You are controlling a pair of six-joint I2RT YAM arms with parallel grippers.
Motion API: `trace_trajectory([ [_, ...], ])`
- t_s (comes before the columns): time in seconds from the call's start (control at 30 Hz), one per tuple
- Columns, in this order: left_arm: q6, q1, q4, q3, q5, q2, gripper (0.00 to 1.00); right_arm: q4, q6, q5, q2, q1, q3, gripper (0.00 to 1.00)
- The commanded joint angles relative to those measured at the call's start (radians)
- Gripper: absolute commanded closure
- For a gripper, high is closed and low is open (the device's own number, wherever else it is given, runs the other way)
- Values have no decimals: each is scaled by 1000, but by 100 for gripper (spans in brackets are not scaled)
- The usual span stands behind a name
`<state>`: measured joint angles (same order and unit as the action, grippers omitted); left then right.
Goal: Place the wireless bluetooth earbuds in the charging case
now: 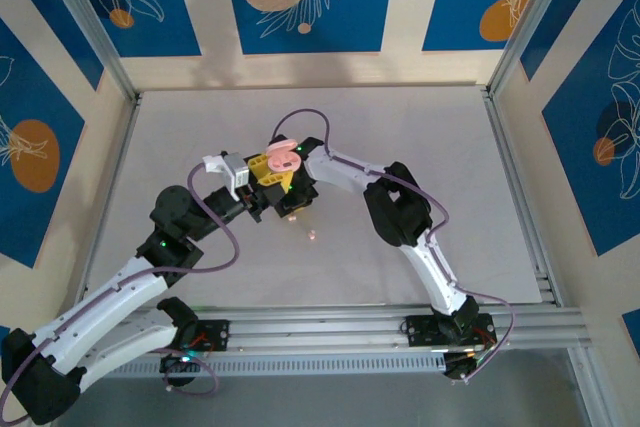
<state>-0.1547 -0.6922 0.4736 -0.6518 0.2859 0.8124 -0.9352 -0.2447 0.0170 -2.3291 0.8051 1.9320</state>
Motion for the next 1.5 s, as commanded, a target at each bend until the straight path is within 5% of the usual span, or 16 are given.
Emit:
trace_trajectory([
  [0.0,-2,-6,4,-35,-11,-19,75,-48,33,23,-34,15,44,64],
  [1.03,-11,-6,-4,-32,-21,-13,74,-125,15,92,-61,53,93,77],
  [1.23,-11,-5,-11,-33,-27,-14,74,-62,-59,-66,65,-2,1,78],
  [1.47,-6,-5,-16,-29,-37,-9,74,403,-320,-536,417,-188,-475,78],
])
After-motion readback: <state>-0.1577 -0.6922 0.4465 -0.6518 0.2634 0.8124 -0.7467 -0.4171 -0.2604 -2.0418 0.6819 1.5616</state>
